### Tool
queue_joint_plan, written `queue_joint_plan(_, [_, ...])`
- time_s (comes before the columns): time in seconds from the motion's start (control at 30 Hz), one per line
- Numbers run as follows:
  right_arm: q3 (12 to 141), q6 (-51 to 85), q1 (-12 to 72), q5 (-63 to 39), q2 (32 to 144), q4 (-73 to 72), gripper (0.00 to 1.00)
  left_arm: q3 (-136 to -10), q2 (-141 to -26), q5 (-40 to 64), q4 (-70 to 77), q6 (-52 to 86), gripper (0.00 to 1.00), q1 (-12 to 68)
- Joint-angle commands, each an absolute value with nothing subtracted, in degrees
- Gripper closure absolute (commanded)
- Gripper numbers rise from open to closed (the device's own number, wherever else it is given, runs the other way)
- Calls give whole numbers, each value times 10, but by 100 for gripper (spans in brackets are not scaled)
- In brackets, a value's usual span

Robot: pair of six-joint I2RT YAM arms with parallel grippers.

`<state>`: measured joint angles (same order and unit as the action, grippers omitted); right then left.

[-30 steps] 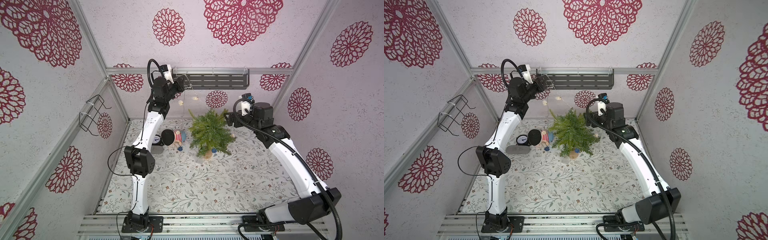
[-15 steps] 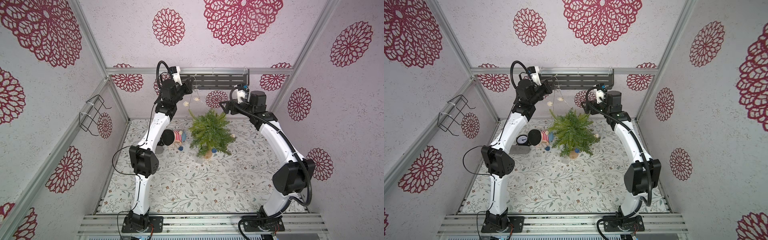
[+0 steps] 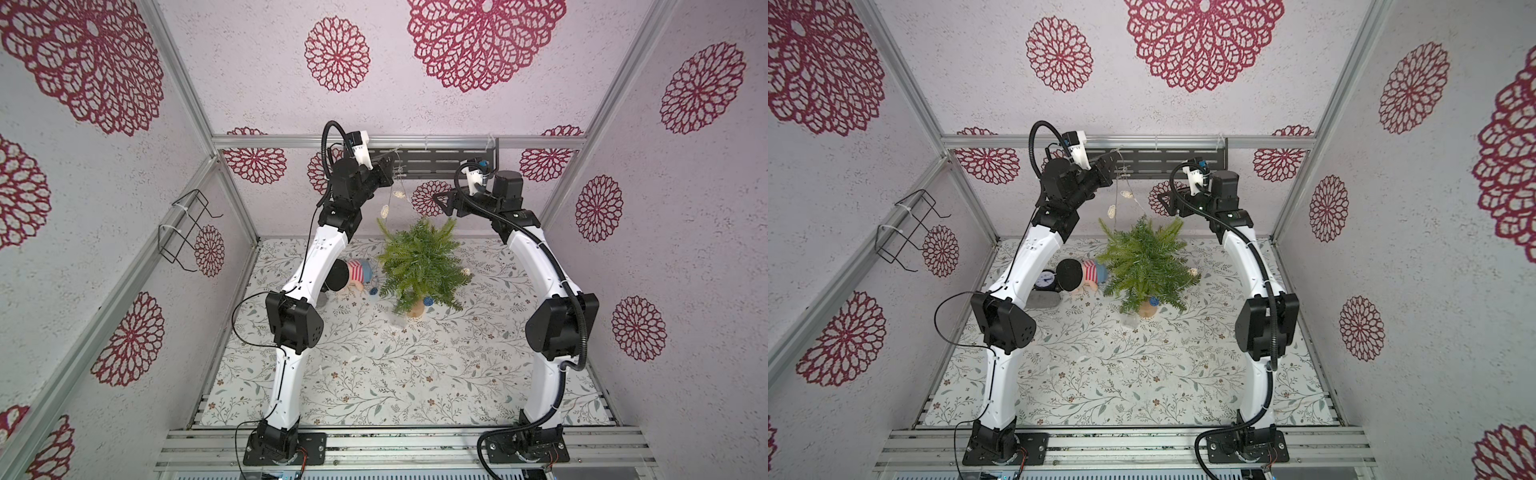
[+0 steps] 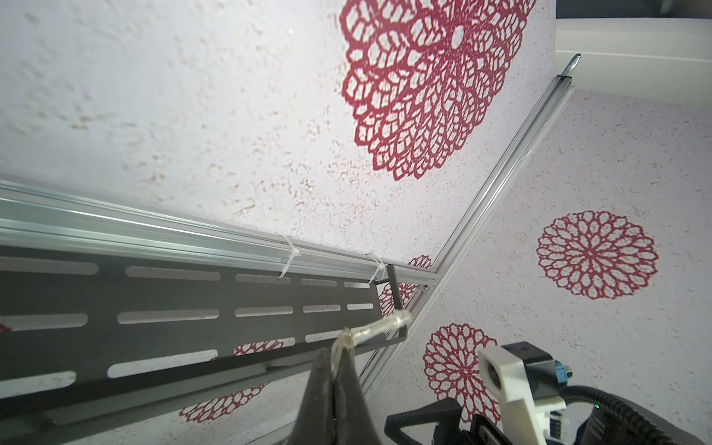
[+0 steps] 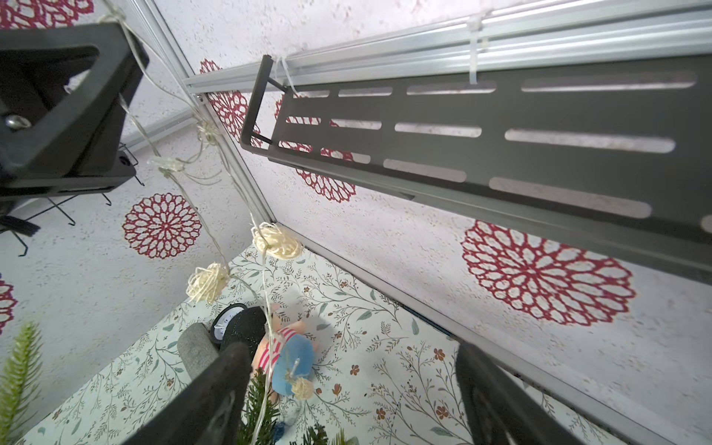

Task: Remove string lights from the small christmas tree
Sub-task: Remove the light string from the Christmas tree.

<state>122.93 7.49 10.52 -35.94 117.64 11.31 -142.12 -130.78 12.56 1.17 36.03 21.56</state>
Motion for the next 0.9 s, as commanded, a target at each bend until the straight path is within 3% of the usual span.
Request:
queue_joint_plan(0.0, [1283,61,103,-387,1185,100,13,-1440,-1320,132,11,358,100,222])
queue_joint_plan(0.57, [1339,142,109,-394,1255,0,17,-1439,-1331,157,14,327,100,247])
queue_joint_plan(0.67, [1340,155,113,-379,1263,-9,23,-1437,-1333,166,13,318,100,247])
queue_joint_plan(0.87, [1340,151,123,-405,1273,-24,24,-1439,-1337,175,25,321,100,247])
